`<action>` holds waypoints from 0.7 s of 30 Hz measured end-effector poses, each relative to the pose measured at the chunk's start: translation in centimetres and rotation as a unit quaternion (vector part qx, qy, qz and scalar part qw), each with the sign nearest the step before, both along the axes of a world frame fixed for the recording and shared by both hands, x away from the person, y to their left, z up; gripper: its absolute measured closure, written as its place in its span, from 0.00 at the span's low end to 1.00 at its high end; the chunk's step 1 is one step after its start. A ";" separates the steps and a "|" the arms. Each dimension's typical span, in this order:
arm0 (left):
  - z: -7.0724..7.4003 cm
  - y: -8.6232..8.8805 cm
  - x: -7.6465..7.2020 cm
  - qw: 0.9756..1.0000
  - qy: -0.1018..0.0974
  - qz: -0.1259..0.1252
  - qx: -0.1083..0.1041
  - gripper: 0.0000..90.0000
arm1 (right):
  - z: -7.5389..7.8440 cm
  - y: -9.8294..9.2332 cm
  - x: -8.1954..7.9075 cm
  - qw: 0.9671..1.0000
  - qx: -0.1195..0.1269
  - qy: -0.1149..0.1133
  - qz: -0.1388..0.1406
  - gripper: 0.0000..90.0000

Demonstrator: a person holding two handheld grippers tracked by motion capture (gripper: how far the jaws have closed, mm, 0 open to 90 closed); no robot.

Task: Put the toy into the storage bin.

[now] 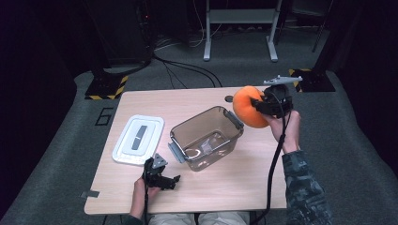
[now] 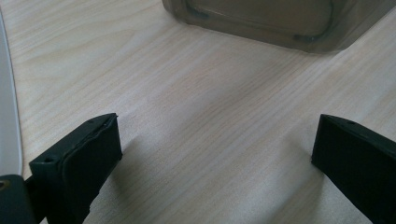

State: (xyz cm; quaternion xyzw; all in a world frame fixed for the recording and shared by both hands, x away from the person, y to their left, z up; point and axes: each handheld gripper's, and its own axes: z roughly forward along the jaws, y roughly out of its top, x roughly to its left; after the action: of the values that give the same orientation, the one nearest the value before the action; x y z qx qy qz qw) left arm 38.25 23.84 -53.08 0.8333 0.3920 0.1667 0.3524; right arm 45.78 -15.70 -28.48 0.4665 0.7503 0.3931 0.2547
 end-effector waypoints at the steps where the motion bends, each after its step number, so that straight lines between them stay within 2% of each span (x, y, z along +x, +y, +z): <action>1: 0.0 0.0 0.0 1.000 -0.001 0.001 0.000 0.01 | 0.1 0.1 0.0 1.000 0.003 0.000 0.004 0.77; 21: 0.0 0.0 0.0 1.000 -0.002 0.000 0.002 0.01 | 0.9 4.9 1.0 0.999 0.011 0.019 0.037 0.77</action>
State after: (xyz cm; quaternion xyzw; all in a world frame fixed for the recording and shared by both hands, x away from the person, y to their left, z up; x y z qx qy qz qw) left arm 38.25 23.85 -53.10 0.8337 0.3908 0.1690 0.3516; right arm 46.76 -10.81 -27.58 0.4485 0.7674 0.4017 0.2204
